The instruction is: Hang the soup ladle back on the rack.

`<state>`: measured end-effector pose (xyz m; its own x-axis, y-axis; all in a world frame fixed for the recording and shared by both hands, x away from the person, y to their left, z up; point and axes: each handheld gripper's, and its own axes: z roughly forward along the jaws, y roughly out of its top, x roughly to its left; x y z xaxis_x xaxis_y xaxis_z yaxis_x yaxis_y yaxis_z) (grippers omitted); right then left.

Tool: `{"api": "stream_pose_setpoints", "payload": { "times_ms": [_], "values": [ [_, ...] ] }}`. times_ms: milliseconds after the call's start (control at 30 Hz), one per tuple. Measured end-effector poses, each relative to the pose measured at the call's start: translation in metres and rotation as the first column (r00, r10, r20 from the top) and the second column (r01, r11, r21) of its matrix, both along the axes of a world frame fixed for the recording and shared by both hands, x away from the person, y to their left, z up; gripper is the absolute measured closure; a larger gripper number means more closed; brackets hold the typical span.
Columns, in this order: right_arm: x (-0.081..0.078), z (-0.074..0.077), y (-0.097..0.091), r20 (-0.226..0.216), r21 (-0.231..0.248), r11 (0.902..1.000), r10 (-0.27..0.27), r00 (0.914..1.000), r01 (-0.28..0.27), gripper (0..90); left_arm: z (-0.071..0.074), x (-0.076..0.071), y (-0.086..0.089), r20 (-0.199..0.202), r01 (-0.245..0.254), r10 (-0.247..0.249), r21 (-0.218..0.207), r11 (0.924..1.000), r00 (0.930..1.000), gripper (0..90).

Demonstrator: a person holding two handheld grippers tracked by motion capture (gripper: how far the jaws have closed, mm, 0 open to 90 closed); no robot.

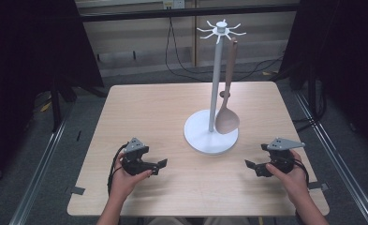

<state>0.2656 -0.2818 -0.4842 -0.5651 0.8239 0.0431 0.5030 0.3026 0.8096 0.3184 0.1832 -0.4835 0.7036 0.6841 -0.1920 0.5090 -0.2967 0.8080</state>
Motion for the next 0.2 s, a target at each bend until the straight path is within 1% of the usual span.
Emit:
{"api": "stream_pose_setpoints", "payload": {
  "times_ms": [167, 200],
  "values": [
    [-0.0008, 0.0004, 0.0004, 0.001, -0.007, 1.0000, 0.002, 1.0000, -0.002, 6.7, -0.0006, 0.0007, -0.0007, 0.000, 0.009, -0.009, -0.001, 1.0000, 1.0000, 2.5],
    [-0.0013, 0.0008, 0.0007, 0.007, -0.015, 0.9999, 0.002, 1.0000, -0.002, 6.6, -0.0010, 0.0012, -0.0006, -0.002, 0.012, -0.012, 0.001, 0.9999, 0.9999, 2.2]
  ]
}}
